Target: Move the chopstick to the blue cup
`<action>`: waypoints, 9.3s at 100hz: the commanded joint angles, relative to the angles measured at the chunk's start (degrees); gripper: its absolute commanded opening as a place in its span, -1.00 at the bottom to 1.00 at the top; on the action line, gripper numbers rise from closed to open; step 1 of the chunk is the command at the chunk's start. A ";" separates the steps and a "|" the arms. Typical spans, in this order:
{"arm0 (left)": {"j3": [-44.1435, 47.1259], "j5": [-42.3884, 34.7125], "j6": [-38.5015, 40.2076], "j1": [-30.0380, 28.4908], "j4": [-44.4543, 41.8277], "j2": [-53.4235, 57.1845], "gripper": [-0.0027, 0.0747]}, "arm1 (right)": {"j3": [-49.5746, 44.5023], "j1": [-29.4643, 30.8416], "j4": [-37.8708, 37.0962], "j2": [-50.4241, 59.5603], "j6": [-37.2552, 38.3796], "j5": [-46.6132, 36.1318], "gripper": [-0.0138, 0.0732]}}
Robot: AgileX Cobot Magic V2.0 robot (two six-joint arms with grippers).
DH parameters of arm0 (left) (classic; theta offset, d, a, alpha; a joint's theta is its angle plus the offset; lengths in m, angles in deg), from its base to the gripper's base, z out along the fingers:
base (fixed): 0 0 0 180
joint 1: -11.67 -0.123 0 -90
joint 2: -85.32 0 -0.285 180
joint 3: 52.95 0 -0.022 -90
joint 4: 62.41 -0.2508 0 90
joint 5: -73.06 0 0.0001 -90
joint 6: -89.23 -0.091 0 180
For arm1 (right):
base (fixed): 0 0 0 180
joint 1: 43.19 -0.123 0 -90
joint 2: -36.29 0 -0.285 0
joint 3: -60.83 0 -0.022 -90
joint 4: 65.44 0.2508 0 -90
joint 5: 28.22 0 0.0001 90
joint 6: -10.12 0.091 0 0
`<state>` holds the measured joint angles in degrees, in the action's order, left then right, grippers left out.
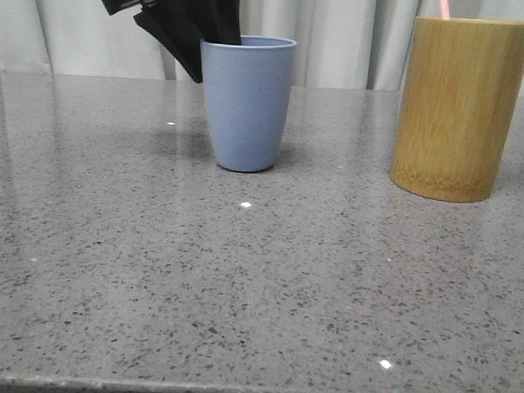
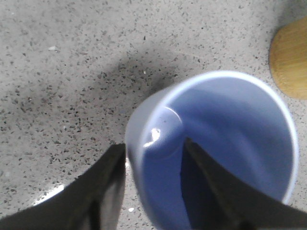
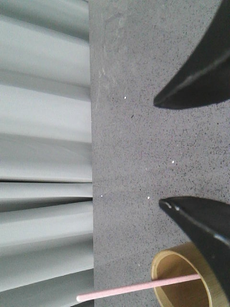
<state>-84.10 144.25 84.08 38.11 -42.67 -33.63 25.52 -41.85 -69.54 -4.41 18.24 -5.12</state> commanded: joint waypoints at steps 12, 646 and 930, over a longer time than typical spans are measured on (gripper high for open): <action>-3.74 1.10 -0.04 0.49 2.40 3.82 0.00 | 1.67 0.31 -0.46 -0.62 -0.44 -4.23 0.29; 40.39 -23.47 24.22 0.38 -31.27 59.93 -0.01 | 39.93 -40.09 -3.38 -57.18 -0.65 -21.39 -0.84; 67.12 -25.79 31.71 0.26 -43.55 97.10 -0.98 | -5.10 -13.61 -9.08 15.82 0.76 5.85 -0.82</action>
<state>-17.21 121.81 115.19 38.11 -85.77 62.37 20.52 -55.88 -77.45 9.25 18.40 3.38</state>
